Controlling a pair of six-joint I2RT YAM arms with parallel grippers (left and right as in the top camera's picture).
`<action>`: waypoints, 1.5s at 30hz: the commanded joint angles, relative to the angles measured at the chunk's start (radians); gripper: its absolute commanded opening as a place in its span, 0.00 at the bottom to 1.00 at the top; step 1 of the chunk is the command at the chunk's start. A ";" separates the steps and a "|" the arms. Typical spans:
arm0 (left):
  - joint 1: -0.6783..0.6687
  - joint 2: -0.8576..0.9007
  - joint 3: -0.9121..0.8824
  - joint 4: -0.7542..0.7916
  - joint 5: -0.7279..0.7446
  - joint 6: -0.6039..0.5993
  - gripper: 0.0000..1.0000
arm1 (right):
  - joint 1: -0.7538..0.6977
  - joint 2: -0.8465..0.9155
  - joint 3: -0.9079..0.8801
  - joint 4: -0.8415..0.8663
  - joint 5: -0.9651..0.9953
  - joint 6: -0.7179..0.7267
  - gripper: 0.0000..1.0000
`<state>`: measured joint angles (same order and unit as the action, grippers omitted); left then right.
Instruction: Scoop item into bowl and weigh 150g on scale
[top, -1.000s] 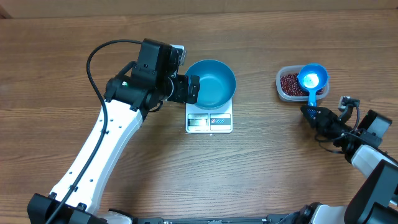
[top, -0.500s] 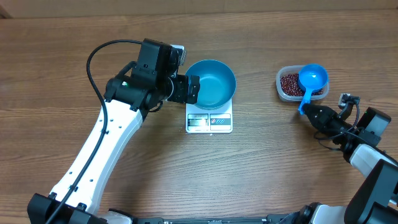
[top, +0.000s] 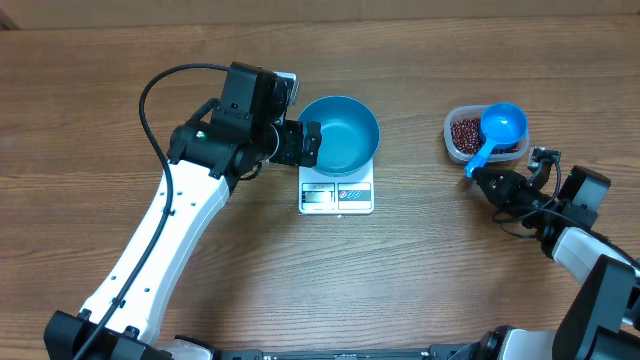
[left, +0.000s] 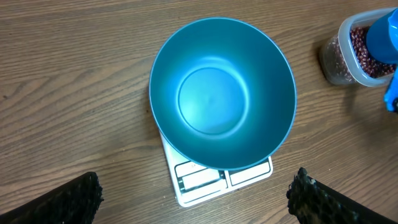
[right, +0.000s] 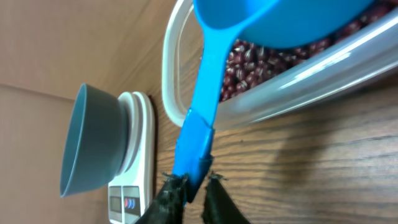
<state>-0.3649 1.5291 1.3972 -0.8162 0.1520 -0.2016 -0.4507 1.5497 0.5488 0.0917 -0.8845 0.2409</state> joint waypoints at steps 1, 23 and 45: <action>-0.002 -0.012 0.018 -0.001 -0.006 0.022 0.99 | 0.002 0.011 0.000 0.005 0.035 -0.001 0.11; -0.002 -0.012 0.018 0.001 -0.005 0.022 1.00 | 0.084 0.011 0.000 0.005 0.074 -0.001 0.46; -0.002 -0.012 0.018 0.001 -0.005 0.022 1.00 | 0.090 0.011 0.000 0.060 0.071 0.024 0.04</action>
<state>-0.3649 1.5291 1.3972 -0.8162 0.1520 -0.2016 -0.3595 1.5497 0.5488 0.1429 -0.7853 0.2699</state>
